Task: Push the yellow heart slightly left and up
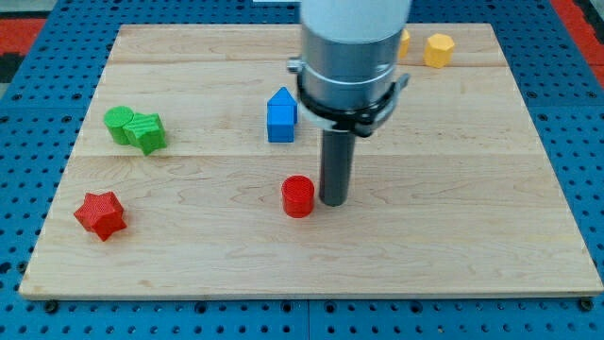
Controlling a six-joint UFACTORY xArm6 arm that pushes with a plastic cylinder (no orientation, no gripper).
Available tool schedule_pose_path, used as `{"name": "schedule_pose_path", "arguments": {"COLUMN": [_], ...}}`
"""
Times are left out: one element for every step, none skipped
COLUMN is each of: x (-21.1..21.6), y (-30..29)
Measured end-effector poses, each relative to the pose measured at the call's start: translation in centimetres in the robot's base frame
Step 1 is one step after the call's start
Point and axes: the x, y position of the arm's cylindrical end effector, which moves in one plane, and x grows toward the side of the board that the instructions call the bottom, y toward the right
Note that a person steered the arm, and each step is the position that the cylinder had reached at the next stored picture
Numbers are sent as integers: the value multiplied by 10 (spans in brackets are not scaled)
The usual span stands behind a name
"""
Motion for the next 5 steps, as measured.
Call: {"name": "schedule_pose_path", "arguments": {"x": [-6,-8,-8,-20,-23], "y": [-58,-156,-173,-137,-135]}}
